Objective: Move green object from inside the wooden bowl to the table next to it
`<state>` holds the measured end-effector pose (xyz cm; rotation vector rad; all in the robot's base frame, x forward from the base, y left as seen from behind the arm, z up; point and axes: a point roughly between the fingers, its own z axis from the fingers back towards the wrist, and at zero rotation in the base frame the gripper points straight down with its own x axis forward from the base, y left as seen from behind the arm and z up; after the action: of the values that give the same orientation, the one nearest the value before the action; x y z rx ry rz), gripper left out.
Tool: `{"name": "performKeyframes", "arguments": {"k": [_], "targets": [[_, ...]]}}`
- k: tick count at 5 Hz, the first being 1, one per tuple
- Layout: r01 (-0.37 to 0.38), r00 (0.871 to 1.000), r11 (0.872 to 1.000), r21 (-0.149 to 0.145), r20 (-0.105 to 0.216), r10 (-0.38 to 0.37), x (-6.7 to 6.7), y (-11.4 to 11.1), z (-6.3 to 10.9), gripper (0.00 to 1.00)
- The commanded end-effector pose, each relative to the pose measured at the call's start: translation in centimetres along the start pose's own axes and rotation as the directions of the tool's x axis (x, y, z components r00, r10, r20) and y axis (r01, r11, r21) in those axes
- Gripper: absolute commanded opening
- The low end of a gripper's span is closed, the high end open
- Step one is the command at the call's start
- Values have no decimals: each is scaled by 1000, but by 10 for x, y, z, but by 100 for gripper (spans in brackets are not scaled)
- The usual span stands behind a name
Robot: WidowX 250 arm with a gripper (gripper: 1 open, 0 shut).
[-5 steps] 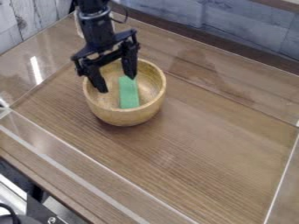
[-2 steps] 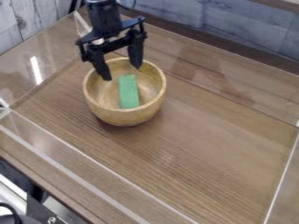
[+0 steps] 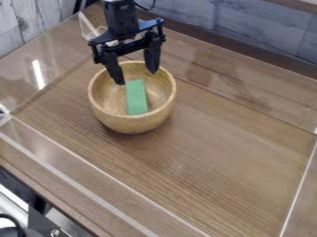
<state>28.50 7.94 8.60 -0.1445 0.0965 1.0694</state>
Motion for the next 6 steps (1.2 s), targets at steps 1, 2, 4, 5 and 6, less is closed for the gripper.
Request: {"name": "performKeyframes", "arguments": {"k": [1,2,4,5,6], "targets": [[-44,998,999,-30,47,45,5,1,9,100],[-95,994,995,-28,50,96,9,5,4,100],[-25,999,1000,-2,44,25,11,17,-7,100],[4,999,1000,4,36,-4,8,16,-22,100],[34,999,999,1,28,-34,6,13,-35,100]]}}
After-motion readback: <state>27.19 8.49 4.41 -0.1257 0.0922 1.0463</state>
